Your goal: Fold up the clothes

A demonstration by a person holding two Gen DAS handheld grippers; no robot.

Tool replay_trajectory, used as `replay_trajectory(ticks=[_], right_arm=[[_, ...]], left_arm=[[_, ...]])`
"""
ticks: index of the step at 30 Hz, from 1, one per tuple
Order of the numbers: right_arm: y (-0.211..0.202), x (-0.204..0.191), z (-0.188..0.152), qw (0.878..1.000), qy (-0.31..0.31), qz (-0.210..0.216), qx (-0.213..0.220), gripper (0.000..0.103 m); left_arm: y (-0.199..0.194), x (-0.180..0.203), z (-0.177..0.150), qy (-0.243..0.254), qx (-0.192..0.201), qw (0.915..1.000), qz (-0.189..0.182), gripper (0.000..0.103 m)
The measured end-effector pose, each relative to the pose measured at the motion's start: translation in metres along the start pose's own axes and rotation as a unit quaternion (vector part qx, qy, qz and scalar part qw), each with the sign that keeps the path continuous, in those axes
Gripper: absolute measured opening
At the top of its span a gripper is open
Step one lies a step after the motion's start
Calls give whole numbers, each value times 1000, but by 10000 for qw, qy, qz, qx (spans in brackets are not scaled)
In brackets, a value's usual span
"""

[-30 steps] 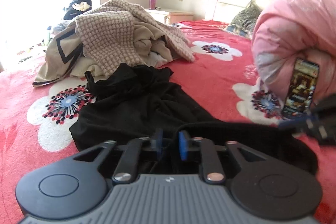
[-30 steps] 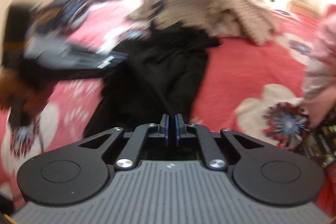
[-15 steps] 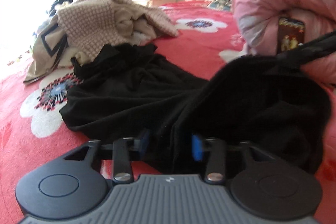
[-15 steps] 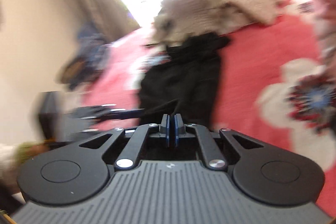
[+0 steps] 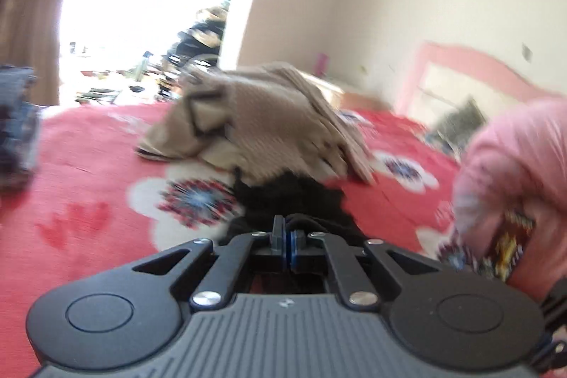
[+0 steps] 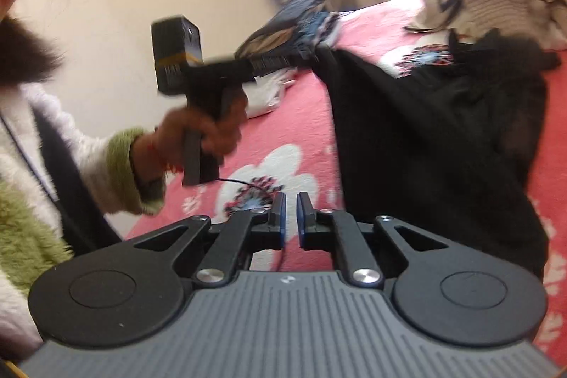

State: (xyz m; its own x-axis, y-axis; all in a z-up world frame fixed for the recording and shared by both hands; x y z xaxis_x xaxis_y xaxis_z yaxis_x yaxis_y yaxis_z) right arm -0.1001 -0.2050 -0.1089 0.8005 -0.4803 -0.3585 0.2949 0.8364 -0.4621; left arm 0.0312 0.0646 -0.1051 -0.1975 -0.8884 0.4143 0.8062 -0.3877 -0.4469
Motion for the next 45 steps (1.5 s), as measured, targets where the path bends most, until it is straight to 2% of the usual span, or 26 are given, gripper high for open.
replay_trajectory(ticks=[1,2,5,6,11,14,16,17,18,19,21,23,24,25,27,30,31,32,33,34,36,37,42,45], right_arm=[[-1,-1,2,10000,-10,38,18,8],[-3,2,3,10000,17,0,64,14],[-14,17,9,9991,186,-301,247,41],[-17,25,9,9978,315,-502,306,46],[-22,72,1,9850,1141,-1249,343,47],[-22,91,-10,9755,1512,-1574,274,47],[-22,101,-17,9699,1701,-1726,225,47],[-21,105,-20,9674,1752,-1821,181,47],[-21,108,-23,9652,1776,-1918,127,47],[-21,111,-25,9625,1788,-2037,69,47],[-20,117,-29,9569,1799,-2279,-65,50],[-18,127,-34,9514,1902,-2417,-167,52],[-17,133,-37,9484,1986,-2464,-210,54],[-16,138,-39,9452,2102,-2486,-259,55],[-10,149,-47,9387,2396,-2450,-377,56],[-1,152,-61,9343,2715,-2230,-606,56],[2,151,-64,9343,2757,-2166,-640,56],[4,148,-64,9368,2716,-2110,-633,52],[6,144,-62,9402,2648,-2050,-623,34],[8,140,-60,9435,2580,-1989,-613,25],[10,132,-57,9496,2457,-1858,-574,10],[10,128,-53,9529,2399,-1783,-511,7],[3,107,-34,9685,2085,-1356,-92,4],[13,94,-23,9765,1914,-993,2,4]], left_arm=[[-8,-7,8,-56,102,9999,111,3],[-15,-14,15,-108,203,9995,222,3],[-34,-38,32,-209,443,9967,655,3],[-40,-48,38,-291,505,9951,793,3],[-67,-104,48,-606,612,9817,1701,3],[-68,-150,37,-861,316,9665,2399,3],[-60,-177,19,-1065,-164,9599,2586,4],[-56,-190,10,-1162,-419,9562,2654,6],[-52,-203,0,-1258,-673,9517,2719,16],[-53,-208,-6,-1341,-804,9494,2724,26],[-59,-212,-17,-1498,-955,9469,2681,41],[-66,-206,-16,-1366,-891,9510,2626,52],[-70,-202,-14,-1306,-823,9533,2596,61],[-74,-198,-12,-1260,-747,9553,2566,65],[-82,-190,-6,-1167,-595,9592,2506,66],[-93,-180,4,-1338,-355,9586,2488,66],[-93,-172,7,-1338,-288,9609,2406,66],[-93,-164,9,-1307,-230,9643,2292,66],[-90,-155,11,-1231,-224,9682,2165,66],[-87,-145,12,-1135,-241,9722,2033,66],[-80,-129,13,-1007,-303,9780,1801,66],[-77,-124,13,-994,-345,9801,1685,66],[-68,-111,14,-1197,-390,9816,1435,66],[-56,-94,12,-1210,-605,9863,939,67]])
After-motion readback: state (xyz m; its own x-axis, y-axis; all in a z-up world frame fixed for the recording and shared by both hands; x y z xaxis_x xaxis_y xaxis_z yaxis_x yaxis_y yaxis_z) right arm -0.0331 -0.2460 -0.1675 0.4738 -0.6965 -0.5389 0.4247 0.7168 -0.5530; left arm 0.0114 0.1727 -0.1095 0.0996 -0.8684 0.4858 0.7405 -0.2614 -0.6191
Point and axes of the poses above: each gripper's, at about its wrist camera, not at the fingertips, and y roughly the way its jaws point, x to its right, z to its top, the point moved 4 cm from there along y, roughly the way its jaws point, and after that the axes turned 13 degrees about -y, right-handed, at the moved point
